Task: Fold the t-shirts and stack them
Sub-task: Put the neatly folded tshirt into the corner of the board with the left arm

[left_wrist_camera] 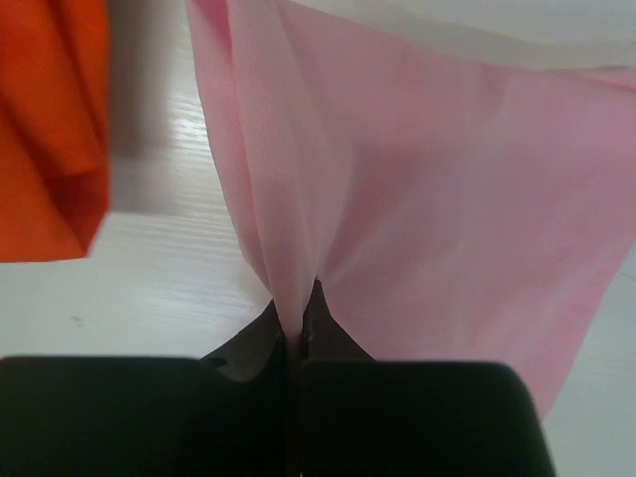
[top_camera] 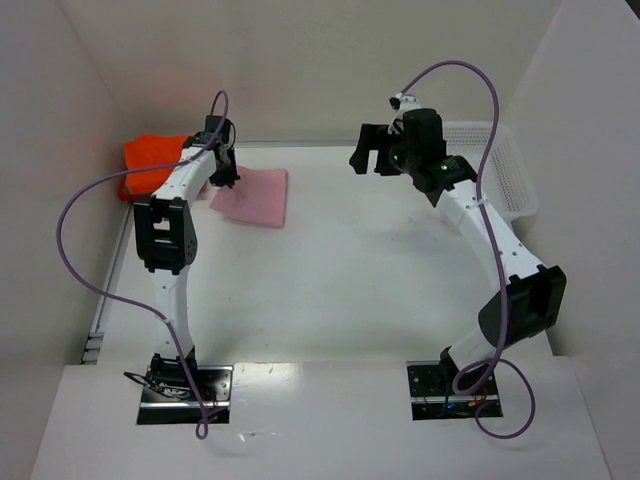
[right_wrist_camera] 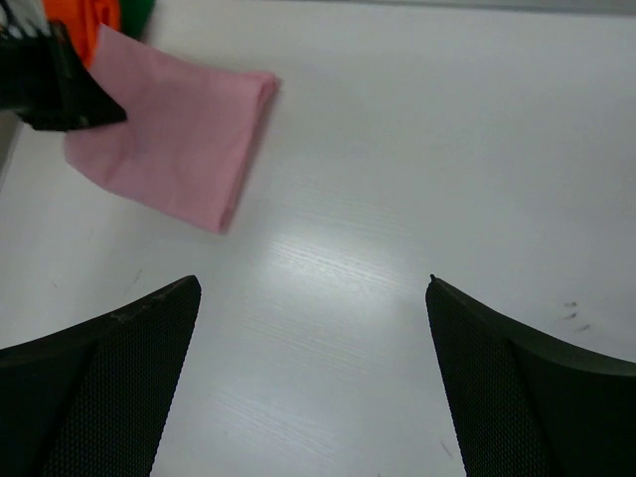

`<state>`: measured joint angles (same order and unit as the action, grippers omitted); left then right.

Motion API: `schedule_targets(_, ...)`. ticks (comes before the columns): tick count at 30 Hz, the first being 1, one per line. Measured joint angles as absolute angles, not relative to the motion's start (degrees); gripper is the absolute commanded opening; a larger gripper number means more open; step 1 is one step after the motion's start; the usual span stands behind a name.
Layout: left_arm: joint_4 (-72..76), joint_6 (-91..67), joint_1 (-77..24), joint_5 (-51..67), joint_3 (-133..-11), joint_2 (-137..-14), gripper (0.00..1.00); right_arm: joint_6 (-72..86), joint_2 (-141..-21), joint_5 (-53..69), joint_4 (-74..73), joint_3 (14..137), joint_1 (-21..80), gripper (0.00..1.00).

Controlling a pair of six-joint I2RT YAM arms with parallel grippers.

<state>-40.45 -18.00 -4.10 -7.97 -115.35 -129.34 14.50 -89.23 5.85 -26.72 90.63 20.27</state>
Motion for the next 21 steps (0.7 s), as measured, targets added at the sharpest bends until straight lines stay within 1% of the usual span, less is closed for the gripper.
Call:
schedule_targets(5,-43.70,-13.61,-2.83,-13.74,-124.09,-131.46,0.00,15.40,-88.47,5.41,-28.91,84.47,19.99,1.00)
schedule_targets(9,-45.43,-11.68,-1.41,-17.65,-133.62,-134.19,0.00,16.32,-87.48,5.41,-30.85,82.04,19.99,1.00)
schedule_targets(15,-49.17,-10.55,2.26,-19.16,-149.23,-140.09,0.00,17.15,-84.79,5.06,-31.20,82.06,19.99,1.00)
schedule_targets(21,-55.00,-10.41,5.98,-19.07,-164.03,-147.15,0.00,17.56,-84.58,4.19,-31.33,82.04,19.99,1.00)
